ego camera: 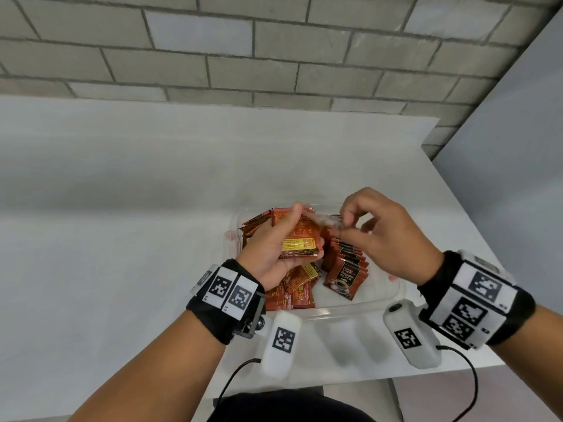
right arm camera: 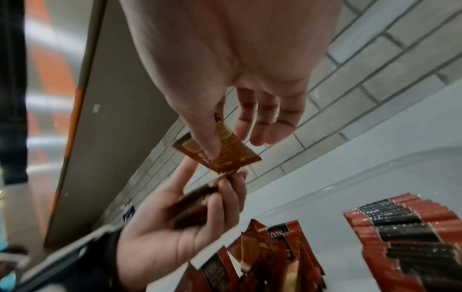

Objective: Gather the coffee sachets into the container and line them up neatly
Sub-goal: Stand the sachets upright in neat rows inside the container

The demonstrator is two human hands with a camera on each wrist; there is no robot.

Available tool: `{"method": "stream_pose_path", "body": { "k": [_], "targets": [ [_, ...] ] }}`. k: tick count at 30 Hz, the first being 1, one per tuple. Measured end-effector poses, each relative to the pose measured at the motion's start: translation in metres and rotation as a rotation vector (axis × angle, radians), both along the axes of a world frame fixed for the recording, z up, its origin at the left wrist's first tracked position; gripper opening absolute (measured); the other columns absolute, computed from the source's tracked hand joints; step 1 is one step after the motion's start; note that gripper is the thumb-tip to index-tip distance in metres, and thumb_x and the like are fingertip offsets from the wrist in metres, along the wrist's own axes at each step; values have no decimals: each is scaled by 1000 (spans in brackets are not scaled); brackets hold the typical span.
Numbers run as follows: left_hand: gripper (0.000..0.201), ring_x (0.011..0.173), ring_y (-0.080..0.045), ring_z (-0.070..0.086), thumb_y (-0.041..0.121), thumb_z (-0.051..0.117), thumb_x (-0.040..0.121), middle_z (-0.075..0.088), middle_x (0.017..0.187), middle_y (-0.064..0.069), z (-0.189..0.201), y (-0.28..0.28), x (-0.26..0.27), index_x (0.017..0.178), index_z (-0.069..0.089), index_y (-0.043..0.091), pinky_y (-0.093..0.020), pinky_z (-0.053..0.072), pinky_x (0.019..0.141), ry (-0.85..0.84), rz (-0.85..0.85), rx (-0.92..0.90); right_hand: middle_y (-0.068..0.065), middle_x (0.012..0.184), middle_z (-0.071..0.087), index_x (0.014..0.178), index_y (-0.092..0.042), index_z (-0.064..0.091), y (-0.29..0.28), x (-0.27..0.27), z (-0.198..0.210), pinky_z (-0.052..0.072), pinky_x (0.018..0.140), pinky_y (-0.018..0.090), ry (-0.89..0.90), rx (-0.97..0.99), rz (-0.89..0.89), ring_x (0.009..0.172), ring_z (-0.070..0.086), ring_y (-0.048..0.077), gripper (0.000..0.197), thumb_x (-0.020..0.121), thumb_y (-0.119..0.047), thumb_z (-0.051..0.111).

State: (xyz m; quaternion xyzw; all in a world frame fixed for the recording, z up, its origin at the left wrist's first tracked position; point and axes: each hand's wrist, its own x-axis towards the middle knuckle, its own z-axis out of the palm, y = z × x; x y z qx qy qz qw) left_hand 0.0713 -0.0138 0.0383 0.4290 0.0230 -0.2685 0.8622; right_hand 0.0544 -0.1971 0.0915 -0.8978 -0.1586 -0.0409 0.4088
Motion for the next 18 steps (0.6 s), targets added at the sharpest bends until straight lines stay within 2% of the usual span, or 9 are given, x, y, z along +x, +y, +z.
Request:
{"method": "stream_pose_path", "body": {
  "k": [2, 5, 8, 10, 12, 15, 18],
  "targets": [
    [41, 84, -26, 68, 28, 67, 80, 67, 99, -16, 0, -1, 0, 112, 59, 5, -36, 58, 68, 12, 1, -4, -6, 95, 52, 78, -33, 56, 1, -4, -6, 38, 74, 13, 36, -137, 107, 88, 51, 6, 28, 75, -16, 78],
    [47, 83, -25, 67, 5, 68, 71, 65, 97, -15, -3, -2, 2, 116, 57, 0, -35, 56, 68, 26, 20, 13, -9, 103, 48, 93, -33, 65, 0, -6, -8, 37, 85, 15, 90, -212, 168, 102, 46, 9, 25, 74, -28, 80],
    [55, 88, -28, 67, 2, 66, 68, 66, 104, -19, -3, -3, 3, 122, 54, -3, -38, 56, 75, 28, 23, 13, -7, 108, 50, 106, -32, 62, -3, -1, -4, 37, 80, 12, 79, -141, 67, 100, 50, 2, 30, 78, -33, 74],
    [48, 91, -29, 67, -2, 69, 71, 67, 105, -18, -3, -4, 3, 117, 58, 1, -42, 54, 82, 8, 14, 22, -7, 113, 51, 113, -34, 56, -4, 2, -4, 42, 77, 16, 80, -135, -9, 99, 53, 3, 33, 82, -32, 69],
    [34, 88, -27, 68, -4, 64, 76, 70, 99, -13, -3, -5, 2, 108, 63, 8, -40, 53, 82, -24, -4, 55, -9, 115, 54, 119, -35, 53, -3, 3, -3, 48, 76, 21, 112, -127, -34, 98, 57, 6, 37, 85, -31, 67],
    [27, 84, -25, 69, -7, 59, 82, 72, 92, -9, -2, -7, 1, 100, 65, 11, -37, 55, 77, -79, -61, 101, -10, 104, 60, 121, -37, 52, -2, 4, -2, 48, 72, 16, 188, -98, -31, 90, 62, 7, 40, 86, -23, 67],
    [28, 84, -24, 69, 5, 66, 73, 71, 93, -10, 1, -7, 1, 101, 65, 10, -39, 54, 80, -86, -58, 114, -9, 85, 59, 115, -32, 58, -1, 5, 1, 48, 70, 19, 253, -83, -25, 79, 61, 15, 34, 85, -19, 69]
  ]
}}
